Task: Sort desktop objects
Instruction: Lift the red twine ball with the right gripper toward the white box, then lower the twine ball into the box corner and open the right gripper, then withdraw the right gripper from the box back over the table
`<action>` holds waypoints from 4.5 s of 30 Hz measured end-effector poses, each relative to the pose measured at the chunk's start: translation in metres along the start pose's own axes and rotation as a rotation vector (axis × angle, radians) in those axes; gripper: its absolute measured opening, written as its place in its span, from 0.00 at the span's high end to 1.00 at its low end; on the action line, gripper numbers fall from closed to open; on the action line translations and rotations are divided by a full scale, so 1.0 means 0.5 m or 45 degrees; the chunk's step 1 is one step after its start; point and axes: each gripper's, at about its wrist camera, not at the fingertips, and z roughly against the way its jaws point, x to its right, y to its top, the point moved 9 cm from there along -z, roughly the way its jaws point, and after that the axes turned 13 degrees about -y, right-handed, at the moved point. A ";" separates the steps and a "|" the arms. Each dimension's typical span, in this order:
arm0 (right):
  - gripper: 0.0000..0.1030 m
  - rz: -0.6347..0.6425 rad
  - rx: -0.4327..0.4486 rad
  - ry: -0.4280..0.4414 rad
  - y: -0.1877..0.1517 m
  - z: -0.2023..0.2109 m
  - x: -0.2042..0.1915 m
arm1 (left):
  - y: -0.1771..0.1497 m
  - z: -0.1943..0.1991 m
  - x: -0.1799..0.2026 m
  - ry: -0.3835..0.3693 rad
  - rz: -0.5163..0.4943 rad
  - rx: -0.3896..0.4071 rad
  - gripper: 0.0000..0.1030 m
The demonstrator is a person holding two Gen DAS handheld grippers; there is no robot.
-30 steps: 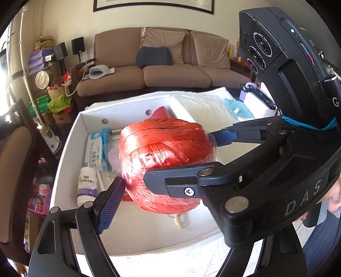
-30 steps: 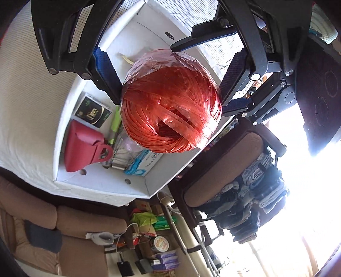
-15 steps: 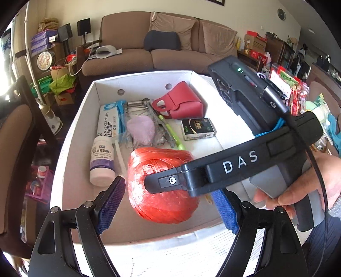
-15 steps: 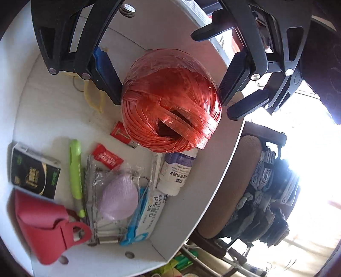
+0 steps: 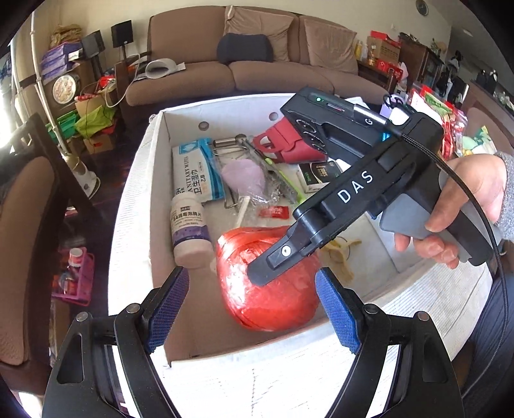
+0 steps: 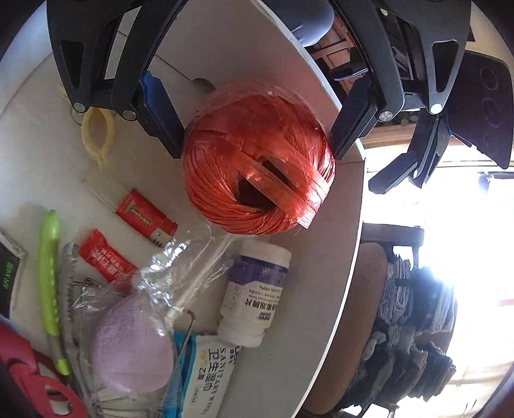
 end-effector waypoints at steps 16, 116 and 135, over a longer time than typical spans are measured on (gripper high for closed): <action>0.04 -0.168 0.030 0.036 0.005 -0.010 0.009 | -0.007 -0.100 0.003 0.035 -0.036 -0.214 0.19; 0.00 -0.374 0.898 -0.959 -0.554 0.498 0.666 | 0.206 -0.289 0.600 -0.064 0.121 0.110 0.00; 0.21 -0.516 0.908 -0.992 -0.344 0.605 0.925 | 0.382 -0.606 0.605 -0.143 0.147 0.010 0.00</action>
